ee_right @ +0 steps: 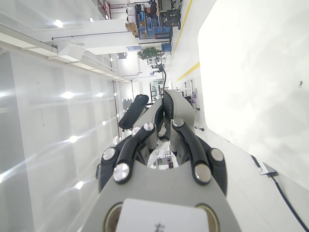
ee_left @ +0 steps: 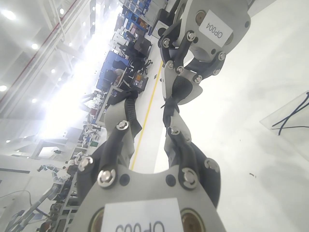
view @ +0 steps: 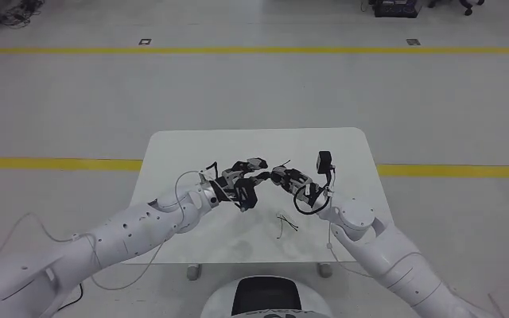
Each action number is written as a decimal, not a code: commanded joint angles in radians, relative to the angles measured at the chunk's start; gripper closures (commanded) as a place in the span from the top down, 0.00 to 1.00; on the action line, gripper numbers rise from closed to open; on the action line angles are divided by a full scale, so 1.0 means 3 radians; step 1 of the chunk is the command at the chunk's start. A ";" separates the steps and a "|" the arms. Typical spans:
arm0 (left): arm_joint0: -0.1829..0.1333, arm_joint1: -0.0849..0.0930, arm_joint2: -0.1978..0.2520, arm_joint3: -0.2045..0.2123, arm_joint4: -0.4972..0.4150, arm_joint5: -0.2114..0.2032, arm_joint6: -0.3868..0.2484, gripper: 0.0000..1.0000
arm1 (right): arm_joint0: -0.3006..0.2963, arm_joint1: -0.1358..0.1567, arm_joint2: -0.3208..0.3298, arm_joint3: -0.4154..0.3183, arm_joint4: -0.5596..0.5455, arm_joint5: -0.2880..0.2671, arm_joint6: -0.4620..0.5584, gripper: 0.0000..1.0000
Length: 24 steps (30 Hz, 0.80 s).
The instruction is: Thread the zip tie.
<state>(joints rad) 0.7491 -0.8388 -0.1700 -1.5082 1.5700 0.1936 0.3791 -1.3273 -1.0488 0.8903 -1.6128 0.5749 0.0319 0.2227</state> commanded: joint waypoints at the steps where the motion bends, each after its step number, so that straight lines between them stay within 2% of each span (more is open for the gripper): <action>1: -0.0011 0.0000 0.0000 -0.0003 0.0000 -0.0042 -0.0028 0.26 | -0.0014 -0.0007 0.0020 0.0001 -0.0004 -0.0015 0.0000 0.00; 7: -0.0038 0.0005 0.0000 -0.0035 0.0000 -0.0132 -0.0103 0.24 | -0.0049 -0.0027 0.0067 -0.0005 -0.0040 -0.0021 0.0034 0.00; 11: -0.0051 0.0010 0.0000 -0.0062 0.0000 -0.0197 -0.0140 0.19 | -0.0064 -0.0041 0.0093 -0.0009 -0.0067 -0.0012 0.0056 0.00; 20: -0.0086 0.0019 0.0000 -0.0122 0.0000 -0.0345 -0.0233 0.20 | -0.0104 -0.0075 0.0151 -0.0024 -0.0113 -0.0010 0.0084 0.00; 24: -0.0091 0.0021 0.0000 -0.0139 0.0000 -0.0384 -0.0258 0.16 | -0.0120 -0.0089 0.0172 -0.0027 -0.0135 -0.0001 0.0097 0.00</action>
<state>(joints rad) 0.7221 -0.8328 -0.1700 -1.5489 1.5700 0.0807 0.3030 -1.3626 -1.0748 0.9409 -1.6207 0.5353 0.0304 0.2509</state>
